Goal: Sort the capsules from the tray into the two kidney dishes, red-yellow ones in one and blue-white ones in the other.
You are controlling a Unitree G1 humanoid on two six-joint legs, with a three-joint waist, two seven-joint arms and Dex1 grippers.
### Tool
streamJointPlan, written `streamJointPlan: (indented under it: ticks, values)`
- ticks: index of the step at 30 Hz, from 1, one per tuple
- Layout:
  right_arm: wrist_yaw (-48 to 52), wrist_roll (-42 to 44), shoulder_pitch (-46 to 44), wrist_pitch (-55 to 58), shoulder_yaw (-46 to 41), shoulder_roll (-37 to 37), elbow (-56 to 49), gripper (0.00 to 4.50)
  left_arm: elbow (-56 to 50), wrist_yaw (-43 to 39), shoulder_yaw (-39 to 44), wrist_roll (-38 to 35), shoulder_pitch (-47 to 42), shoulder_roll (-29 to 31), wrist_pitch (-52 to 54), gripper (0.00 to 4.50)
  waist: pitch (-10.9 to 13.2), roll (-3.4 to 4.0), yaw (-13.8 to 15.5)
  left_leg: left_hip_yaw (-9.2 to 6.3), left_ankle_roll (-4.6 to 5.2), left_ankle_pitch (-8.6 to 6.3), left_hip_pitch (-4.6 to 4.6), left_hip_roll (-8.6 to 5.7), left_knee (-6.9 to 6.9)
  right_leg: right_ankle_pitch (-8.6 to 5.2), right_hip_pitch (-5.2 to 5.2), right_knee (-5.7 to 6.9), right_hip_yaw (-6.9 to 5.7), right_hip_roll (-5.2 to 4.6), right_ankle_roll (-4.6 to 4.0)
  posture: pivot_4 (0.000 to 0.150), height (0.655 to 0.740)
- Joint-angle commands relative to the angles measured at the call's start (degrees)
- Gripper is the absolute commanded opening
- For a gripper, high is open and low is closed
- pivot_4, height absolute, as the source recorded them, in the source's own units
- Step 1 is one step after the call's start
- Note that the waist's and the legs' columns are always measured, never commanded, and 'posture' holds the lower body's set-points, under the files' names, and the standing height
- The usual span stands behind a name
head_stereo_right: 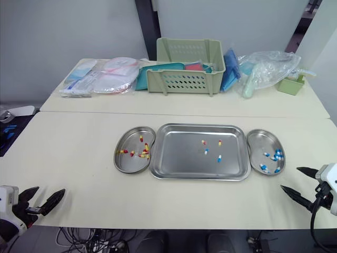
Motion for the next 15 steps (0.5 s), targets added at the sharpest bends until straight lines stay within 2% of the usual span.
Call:
streamJointPlan:
  ticks: [1, 4, 9, 12, 15]
  values:
    - [-0.3, -0.4, -0.6, -1.8, -2.5, -0.2, 1.1, 4.50, -0.8, -0.6, 0.8, -0.2, 1.3, 0.0, -3.1, 4.44, 0.0, 0.00, -0.1, 0.01, 0.00, 0.00, 0.00, 0.00, 0.00, 0.00, 0.00, 0.00, 0.00, 0.00, 0.00, 0.150, 0.7400]
    - [-0.1, -1.2, -1.1, -2.7, -2.4, -0.9, 3.4, 4.50, -4.6, -6.1, -1.9, -0.6, 4.7, 0.5, -6.3, 4.44, 0.0, 0.00, -0.1, 0.07, -0.01, -0.01, 0.00, 0.00, -0.03, 0.00, 0.00, -0.04, 0.06, 0.00, 0.00, 0.150, 0.7400]
    - [0.4, -2.1, -1.5, -3.9, -2.7, -1.4, 6.2, 4.50, -14.0, -12.0, -5.4, -5.6, 7.2, 0.9, -5.5, 4.44, 0.0, 0.03, 0.1, 0.06, -0.01, -0.01, -0.01, 0.00, -0.02, 0.00, 0.02, -0.05, 0.04, -0.01, 0.00, 0.150, 0.7400]
    - [0.4, -2.2, -1.0, -4.2, -3.1, -1.4, 7.0, 4.50, -20.6, -16.0, -9.4, -8.7, 8.2, 1.2, -4.4, 4.44, 0.0, 0.04, 0.1, 0.07, -0.01, -0.01, -0.01, -0.01, -0.02, 0.00, 0.03, -0.06, 0.05, 0.00, 0.00, 0.150, 0.7400]
    - [0.5, -2.5, 1.3, -4.9, -4.6, -0.9, 7.2, 4.50, -27.6, -16.7, -15.8, -10.6, 6.7, -0.3, -4.8, 4.44, 0.0, 0.04, 0.1, 0.09, -0.01, -0.01, -0.02, -0.01, -0.02, 0.00, 0.02, -0.08, 0.07, -0.01, 0.00, 0.150, 0.7400]
